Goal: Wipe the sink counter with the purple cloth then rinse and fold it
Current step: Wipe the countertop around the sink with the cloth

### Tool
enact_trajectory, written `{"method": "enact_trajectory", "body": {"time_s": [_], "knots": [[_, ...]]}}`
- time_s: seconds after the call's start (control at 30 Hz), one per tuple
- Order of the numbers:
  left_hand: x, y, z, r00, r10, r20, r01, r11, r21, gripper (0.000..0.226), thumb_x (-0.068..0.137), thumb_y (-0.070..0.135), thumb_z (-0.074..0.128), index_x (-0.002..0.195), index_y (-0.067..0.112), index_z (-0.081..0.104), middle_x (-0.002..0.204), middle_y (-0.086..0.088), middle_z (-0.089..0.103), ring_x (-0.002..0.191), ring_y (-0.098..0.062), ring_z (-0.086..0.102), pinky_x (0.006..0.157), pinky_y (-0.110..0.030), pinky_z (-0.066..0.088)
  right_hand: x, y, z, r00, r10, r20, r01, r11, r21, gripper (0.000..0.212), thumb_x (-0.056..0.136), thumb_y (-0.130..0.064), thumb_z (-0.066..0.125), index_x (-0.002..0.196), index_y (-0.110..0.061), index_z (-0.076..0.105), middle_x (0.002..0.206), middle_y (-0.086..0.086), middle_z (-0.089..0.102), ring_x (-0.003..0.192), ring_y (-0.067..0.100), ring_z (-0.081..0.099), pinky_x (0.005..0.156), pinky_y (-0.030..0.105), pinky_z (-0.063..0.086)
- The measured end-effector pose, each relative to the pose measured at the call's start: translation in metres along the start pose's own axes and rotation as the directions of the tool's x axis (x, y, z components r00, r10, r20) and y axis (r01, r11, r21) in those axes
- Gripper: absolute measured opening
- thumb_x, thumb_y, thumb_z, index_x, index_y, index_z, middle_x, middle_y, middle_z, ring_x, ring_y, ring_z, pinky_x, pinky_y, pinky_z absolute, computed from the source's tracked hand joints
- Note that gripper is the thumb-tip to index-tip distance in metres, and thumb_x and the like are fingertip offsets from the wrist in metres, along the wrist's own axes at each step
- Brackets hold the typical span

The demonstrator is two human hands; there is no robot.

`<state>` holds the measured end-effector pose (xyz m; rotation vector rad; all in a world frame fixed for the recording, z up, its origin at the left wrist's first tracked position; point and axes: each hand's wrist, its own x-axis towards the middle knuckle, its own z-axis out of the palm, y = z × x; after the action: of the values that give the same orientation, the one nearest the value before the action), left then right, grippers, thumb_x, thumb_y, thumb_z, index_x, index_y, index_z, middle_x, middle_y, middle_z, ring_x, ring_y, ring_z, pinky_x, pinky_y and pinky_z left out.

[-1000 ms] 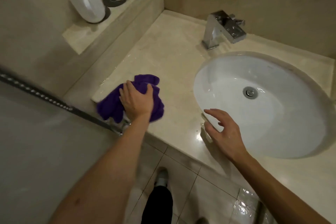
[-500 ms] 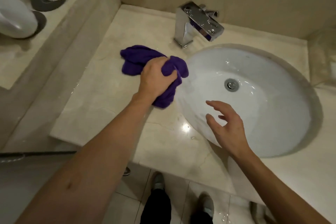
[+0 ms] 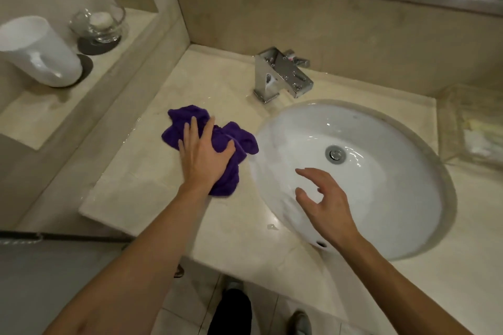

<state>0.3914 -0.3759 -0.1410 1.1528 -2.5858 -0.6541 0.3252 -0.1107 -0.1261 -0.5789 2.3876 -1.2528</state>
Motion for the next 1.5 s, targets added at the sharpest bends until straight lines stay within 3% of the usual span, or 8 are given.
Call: {"method": "enact_trajectory", "body": {"time_s": [0.17,0.4,0.53,0.8,1.0,1.13,1.27,1.5], "knots": [[0.057,-0.003,0.0,0.996,-0.01,0.088,0.009,1.0,0.017,0.08,0.089,0.06,0.059,0.157,0.031,0.028,0.166,-0.019,0.015,0.154,-0.038,0.005,0.122,-0.06,0.012,0.031,-0.008,0.01,0.999,-0.001,0.038,0.005,0.994,-0.113,0.04,0.094,-0.028,0.067,0.133,-0.034,0.064,0.143,-0.013,0.053,0.137,0.007,0.044,0.109,0.022,0.031],[0.125,0.0,0.005,0.995,0.033,0.095,-0.032,0.999,-0.012,0.074,0.093,0.049,0.059,0.154,0.014,0.035,0.159,-0.02,0.034,0.151,-0.038,0.019,0.121,-0.057,0.018,0.078,-0.019,0.032,0.998,0.055,0.017,-0.053,0.993,-0.101,0.046,0.094,-0.034,0.066,0.139,-0.033,0.059,0.154,-0.007,0.046,0.143,0.012,0.039,0.114,0.03,0.031],[0.107,0.008,0.011,0.987,0.107,0.118,-0.095,0.99,-0.101,0.065,0.088,0.042,0.065,0.143,0.011,0.051,0.147,-0.015,0.052,0.142,-0.032,0.039,0.114,-0.049,0.035,0.091,-0.028,0.036,0.997,0.07,-0.038,-0.073,0.995,-0.067,0.045,0.094,-0.033,0.065,0.138,-0.033,0.06,0.151,-0.005,0.049,0.141,0.015,0.042,0.118,0.039,0.035],[0.049,0.068,0.028,0.921,0.362,0.145,-0.329,0.921,-0.207,0.046,0.081,0.03,0.074,0.123,0.014,0.068,0.121,-0.004,0.068,0.115,-0.024,0.06,0.097,-0.035,0.046,0.062,-0.015,0.007,0.995,0.083,-0.054,-0.09,0.985,-0.147,0.043,0.095,-0.031,0.067,0.137,-0.034,0.06,0.151,-0.006,0.05,0.139,0.013,0.045,0.112,0.035,0.039],[0.026,0.044,0.02,0.973,0.22,0.068,-0.189,0.934,-0.303,0.034,0.085,0.022,0.07,0.117,0.013,0.067,0.112,-0.002,0.068,0.1,-0.017,0.061,0.092,-0.038,0.054,0.045,-0.01,-0.006,0.997,0.06,-0.045,-0.067,0.984,-0.166,0.042,0.094,-0.027,0.068,0.136,-0.032,0.062,0.147,-0.004,0.055,0.137,0.015,0.048,0.113,0.04,0.042],[0.03,0.027,0.022,0.999,0.027,0.041,-0.016,0.965,-0.261,0.06,0.091,0.031,0.066,0.147,0.015,0.049,0.152,-0.009,0.047,0.142,-0.027,0.04,0.115,-0.044,0.038,0.053,-0.014,0.0,0.998,0.055,-0.029,-0.058,0.99,-0.125,0.043,0.093,-0.025,0.067,0.135,-0.03,0.062,0.145,-0.006,0.056,0.136,0.014,0.048,0.111,0.036,0.042],[0.059,0.04,0.021,0.992,0.043,0.122,-0.018,0.981,-0.196,0.078,0.09,0.037,0.067,0.156,0.014,0.032,0.164,-0.012,0.027,0.153,-0.027,0.018,0.122,-0.05,0.023,0.063,-0.017,0.01,0.995,0.074,-0.063,-0.079,0.994,-0.078,0.042,0.094,-0.024,0.066,0.135,-0.032,0.061,0.145,-0.008,0.055,0.136,0.011,0.047,0.108,0.027,0.036],[0.082,0.066,0.035,0.971,0.157,0.18,-0.121,0.972,-0.2,0.089,0.083,0.04,0.071,0.156,0.014,0.029,0.139,-0.008,0.06,0.126,-0.03,0.056,0.102,-0.043,0.045,0.072,-0.013,0.009,0.984,0.114,-0.135,-0.12,0.992,-0.035,0.041,0.094,-0.023,0.066,0.133,-0.034,0.062,0.134,-0.019,0.05,0.124,0.0,0.045,0.107,0.026,0.038]]}}
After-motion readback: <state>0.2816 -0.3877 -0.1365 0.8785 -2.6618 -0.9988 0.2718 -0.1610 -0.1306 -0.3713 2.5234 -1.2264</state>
